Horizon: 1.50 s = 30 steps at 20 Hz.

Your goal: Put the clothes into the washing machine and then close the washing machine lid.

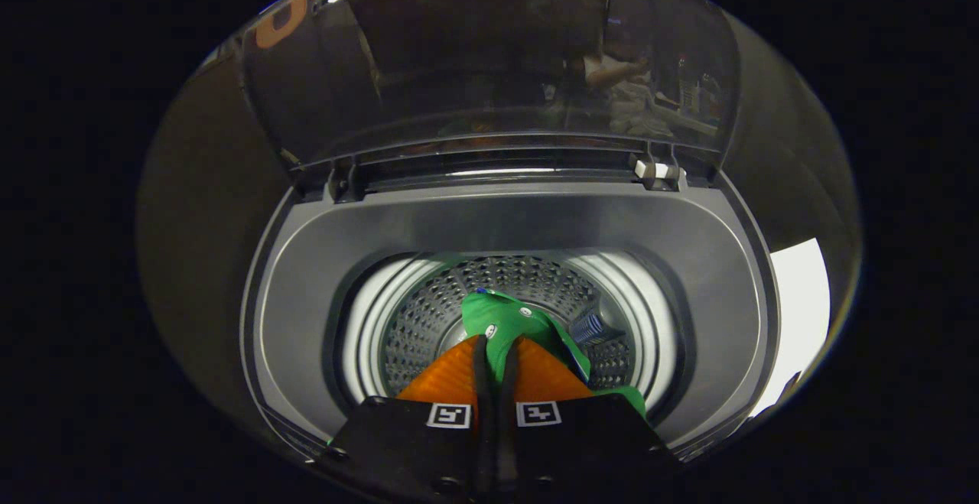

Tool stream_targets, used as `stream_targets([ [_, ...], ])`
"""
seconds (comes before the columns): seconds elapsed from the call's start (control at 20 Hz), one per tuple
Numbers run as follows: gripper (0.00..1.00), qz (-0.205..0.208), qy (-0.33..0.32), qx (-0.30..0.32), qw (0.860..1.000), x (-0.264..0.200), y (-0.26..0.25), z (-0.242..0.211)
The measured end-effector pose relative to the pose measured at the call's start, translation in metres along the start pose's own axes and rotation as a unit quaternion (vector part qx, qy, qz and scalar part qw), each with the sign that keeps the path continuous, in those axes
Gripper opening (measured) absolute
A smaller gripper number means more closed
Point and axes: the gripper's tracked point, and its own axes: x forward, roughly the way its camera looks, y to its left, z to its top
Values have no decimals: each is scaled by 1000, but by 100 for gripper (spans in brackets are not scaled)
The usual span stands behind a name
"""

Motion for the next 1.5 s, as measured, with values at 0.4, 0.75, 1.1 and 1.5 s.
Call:
stream_targets([
  [0.4, 20, -10, 11, -23, 1000, 18, 6, 10],
  [0.75, 100, -2, -9, -18, 1000, 3, 10, 14],
  [1.1, 100, 0, -76, 7, 997, -44, 7, 39],
  [1.5, 100, 11, -187, 13, 982, -132, 13, 99],
])
